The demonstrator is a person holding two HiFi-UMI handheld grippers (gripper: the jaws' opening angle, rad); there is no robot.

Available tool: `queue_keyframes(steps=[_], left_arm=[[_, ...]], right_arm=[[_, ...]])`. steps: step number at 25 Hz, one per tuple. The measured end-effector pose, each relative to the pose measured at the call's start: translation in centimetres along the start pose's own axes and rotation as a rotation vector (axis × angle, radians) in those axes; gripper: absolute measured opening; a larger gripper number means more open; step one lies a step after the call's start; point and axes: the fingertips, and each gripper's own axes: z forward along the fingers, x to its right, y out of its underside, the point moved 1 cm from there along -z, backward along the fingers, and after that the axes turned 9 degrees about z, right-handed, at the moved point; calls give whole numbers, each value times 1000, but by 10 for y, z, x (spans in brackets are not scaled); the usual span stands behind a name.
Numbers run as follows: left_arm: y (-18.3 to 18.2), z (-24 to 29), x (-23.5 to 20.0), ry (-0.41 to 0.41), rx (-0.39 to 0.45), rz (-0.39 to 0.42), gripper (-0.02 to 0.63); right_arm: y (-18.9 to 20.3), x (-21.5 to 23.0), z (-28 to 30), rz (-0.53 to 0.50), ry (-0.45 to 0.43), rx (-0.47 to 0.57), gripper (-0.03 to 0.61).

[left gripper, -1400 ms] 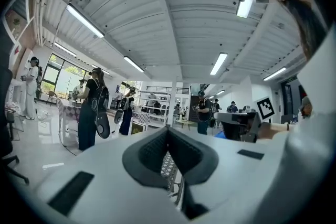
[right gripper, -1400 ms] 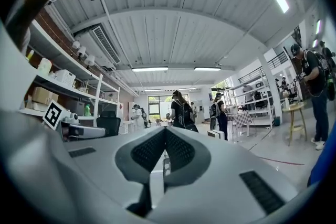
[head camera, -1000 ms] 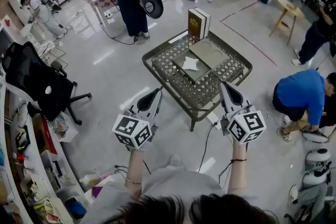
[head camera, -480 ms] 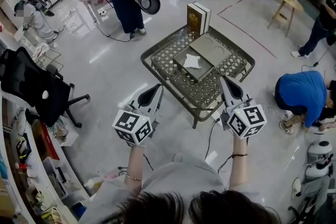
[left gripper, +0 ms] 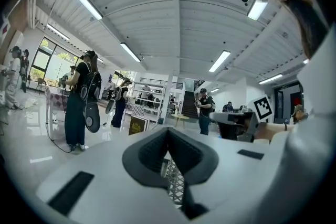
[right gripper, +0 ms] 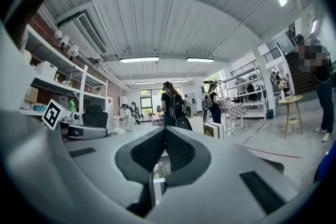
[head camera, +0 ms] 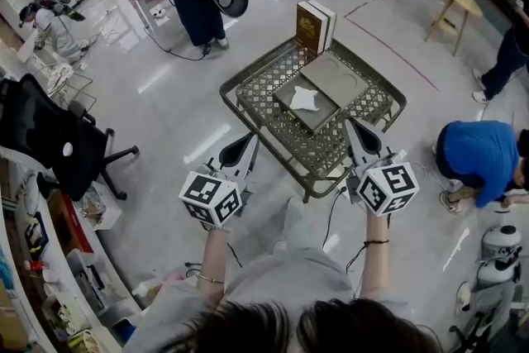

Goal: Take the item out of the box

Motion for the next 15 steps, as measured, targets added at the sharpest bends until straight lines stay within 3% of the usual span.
queue_keyframes(steps=[15], left_arm=[[0, 112, -67, -9, -27, -38, 17]], right_arm=[[-13, 75, 110, 19, -29, -59, 20]])
